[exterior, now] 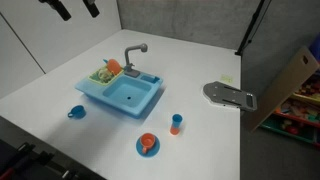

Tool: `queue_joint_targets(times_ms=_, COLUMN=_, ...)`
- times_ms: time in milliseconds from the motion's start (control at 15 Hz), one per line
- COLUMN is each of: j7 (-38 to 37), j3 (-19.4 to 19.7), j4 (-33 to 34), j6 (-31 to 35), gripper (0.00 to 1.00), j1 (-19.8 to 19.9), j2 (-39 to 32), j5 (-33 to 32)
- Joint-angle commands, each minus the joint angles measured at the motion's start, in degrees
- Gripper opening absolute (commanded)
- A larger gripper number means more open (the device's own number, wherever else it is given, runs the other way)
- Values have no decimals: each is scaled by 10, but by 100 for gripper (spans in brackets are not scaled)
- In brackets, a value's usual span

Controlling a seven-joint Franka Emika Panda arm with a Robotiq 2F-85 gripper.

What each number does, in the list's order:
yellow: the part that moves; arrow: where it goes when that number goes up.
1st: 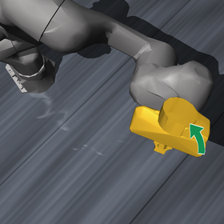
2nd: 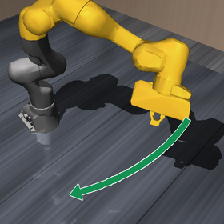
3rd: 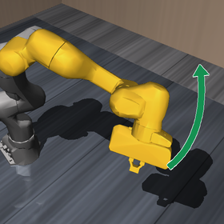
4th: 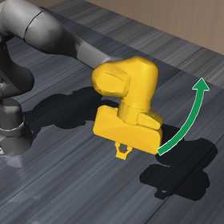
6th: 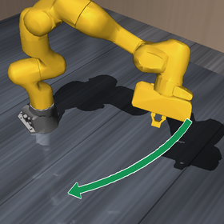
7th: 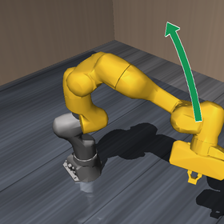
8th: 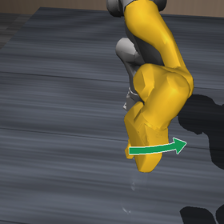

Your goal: Put the orange mig on the back right corner of the toy sink

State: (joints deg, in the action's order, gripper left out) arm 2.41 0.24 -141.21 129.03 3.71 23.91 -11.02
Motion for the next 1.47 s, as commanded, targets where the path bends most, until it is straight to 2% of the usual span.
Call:
queue_joint_targets(times_ms=0, j7=-1, j3=3, j4=2, j6=-2, gripper=100, j1=-3, j2=0, j5=-1)
queue_joint_targets(times_ms=733, j7=-5, j3=17, j4=12, j6=0, gripper=100, j1=5, j2=-31, j5=5)
queue_joint_targets(times_ms=1400, j7=3, j3=73, j4=-4, j6=15, gripper=100, j1=37, j2=-96, j5=26)
